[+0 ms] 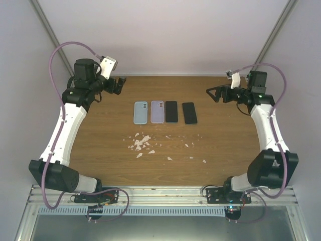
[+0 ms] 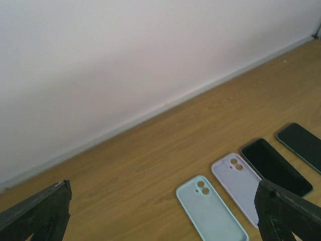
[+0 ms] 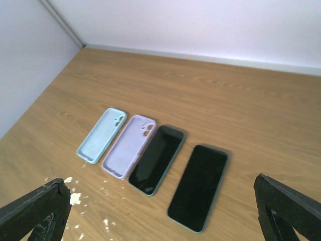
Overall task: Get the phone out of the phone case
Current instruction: Reset both arms
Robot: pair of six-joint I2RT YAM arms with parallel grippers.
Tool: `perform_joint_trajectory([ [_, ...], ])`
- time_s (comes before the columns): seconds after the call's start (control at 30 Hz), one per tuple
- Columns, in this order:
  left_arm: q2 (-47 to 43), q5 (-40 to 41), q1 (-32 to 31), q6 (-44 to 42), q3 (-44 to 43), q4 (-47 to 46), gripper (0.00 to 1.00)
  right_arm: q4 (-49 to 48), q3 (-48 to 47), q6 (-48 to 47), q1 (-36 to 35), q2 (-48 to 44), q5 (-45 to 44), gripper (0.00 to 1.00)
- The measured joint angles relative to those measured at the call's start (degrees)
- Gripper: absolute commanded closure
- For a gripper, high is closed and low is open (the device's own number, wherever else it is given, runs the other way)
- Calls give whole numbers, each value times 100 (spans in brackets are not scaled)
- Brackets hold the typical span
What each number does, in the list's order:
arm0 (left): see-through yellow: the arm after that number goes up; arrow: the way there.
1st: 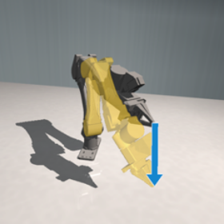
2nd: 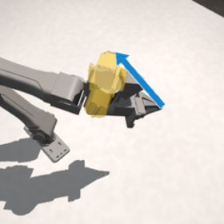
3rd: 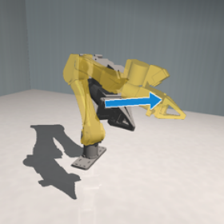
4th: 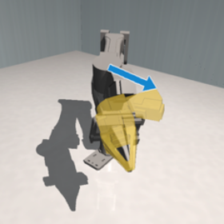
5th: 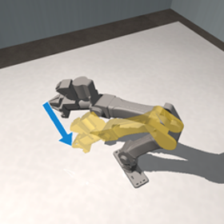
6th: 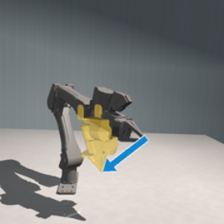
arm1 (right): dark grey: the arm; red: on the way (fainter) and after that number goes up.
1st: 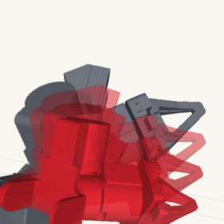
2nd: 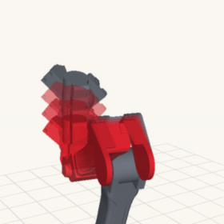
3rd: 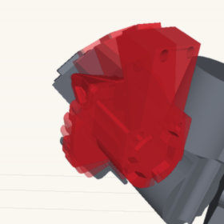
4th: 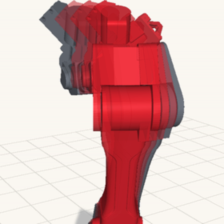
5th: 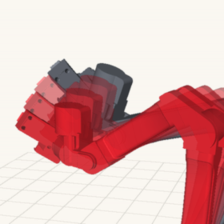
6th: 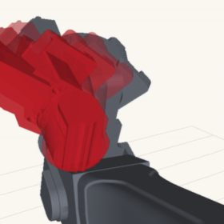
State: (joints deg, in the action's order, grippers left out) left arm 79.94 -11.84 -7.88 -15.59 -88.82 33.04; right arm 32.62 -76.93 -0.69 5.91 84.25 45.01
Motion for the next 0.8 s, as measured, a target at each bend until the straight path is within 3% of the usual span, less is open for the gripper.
perform_joint_trajectory([
  [0.27, -11, -732, 348, 525, 859, 245, 1, -181, 734, -396, 542, -715, -426, 0],
  [0.57, -11, -1482, 1318, 1082, 1700, 232, 1, -400, 1753, -599, 841, -855, -616, 0],
  [0.8, -11, -1585, 1366, 1307, 1849, 157, 1, -527, 1845, -616, 848, -852, -614, 0],
])
